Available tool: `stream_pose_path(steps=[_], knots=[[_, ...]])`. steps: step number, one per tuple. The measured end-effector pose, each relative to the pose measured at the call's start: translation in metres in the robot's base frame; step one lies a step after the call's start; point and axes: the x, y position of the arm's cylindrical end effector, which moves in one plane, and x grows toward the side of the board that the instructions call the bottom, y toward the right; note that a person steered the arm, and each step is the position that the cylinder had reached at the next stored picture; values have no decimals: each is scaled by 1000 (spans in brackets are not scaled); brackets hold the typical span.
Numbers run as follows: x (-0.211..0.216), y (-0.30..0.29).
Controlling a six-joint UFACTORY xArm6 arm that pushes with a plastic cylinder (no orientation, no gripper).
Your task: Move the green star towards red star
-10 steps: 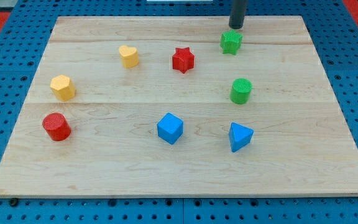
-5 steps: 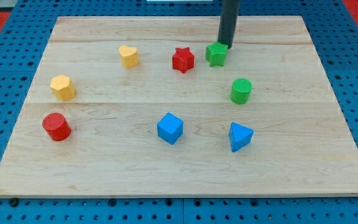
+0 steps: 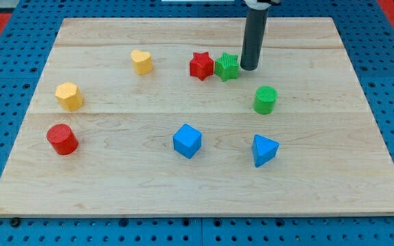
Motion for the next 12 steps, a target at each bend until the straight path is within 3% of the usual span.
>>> stream_pose_path(steps=[6,12], knots=[[19,-8],[-30,-40]])
